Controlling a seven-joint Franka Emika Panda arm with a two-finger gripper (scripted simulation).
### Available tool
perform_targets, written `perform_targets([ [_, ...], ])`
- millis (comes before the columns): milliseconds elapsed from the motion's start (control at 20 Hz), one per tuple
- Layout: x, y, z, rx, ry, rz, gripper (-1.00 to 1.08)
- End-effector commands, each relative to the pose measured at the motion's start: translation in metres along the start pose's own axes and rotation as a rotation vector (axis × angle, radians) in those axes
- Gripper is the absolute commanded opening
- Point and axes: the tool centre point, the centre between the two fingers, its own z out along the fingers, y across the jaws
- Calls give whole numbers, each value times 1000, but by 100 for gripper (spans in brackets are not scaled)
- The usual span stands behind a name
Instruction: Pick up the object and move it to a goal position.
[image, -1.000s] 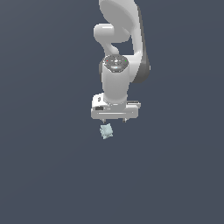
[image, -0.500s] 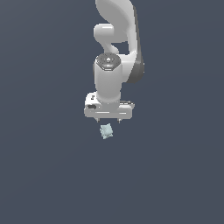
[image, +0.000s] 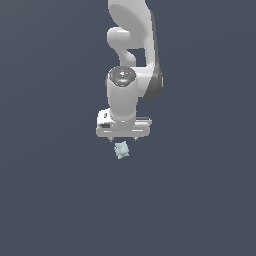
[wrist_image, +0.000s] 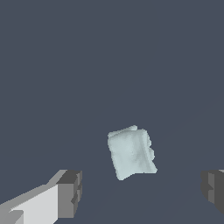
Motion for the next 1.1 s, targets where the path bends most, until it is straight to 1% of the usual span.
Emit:
perform_targets([
  [0,-2,2,8,2,-2,-34,100],
  [550,-11,10,48,17,-8,-216,100],
  [800,-13,11,57,21,-9,-256,100],
  [1050,-14,12,58,21,-9,-262,100],
])
